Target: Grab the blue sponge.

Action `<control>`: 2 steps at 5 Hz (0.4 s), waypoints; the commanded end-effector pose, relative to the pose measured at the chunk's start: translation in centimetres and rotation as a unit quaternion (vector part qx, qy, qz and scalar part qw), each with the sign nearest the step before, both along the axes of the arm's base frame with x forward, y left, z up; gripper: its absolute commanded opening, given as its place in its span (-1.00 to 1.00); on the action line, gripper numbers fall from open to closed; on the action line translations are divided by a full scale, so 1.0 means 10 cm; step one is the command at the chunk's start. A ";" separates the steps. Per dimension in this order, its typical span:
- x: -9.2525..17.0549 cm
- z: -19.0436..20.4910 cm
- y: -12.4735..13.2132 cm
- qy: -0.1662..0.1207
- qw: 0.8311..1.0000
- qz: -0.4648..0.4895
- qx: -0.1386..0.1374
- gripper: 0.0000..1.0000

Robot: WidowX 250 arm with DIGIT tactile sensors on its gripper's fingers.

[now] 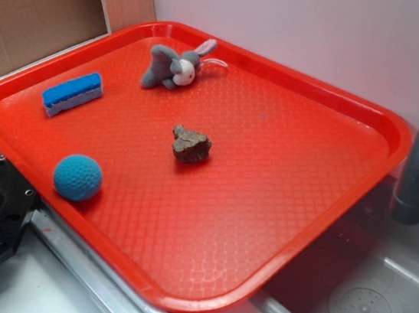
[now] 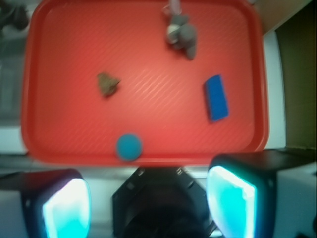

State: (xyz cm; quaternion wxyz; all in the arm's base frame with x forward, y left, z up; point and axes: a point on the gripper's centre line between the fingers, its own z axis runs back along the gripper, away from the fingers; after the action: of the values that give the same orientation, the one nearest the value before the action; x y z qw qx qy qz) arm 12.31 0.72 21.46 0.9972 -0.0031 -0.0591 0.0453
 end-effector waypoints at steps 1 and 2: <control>0.21 -0.39 0.46 -0.035 0.999 0.014 0.019 1.00; 0.38 -0.73 0.68 -0.035 0.999 -0.003 0.019 1.00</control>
State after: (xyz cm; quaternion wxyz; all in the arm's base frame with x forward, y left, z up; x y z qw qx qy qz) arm 15.81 7.21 13.01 0.9963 0.0059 -0.0752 0.0411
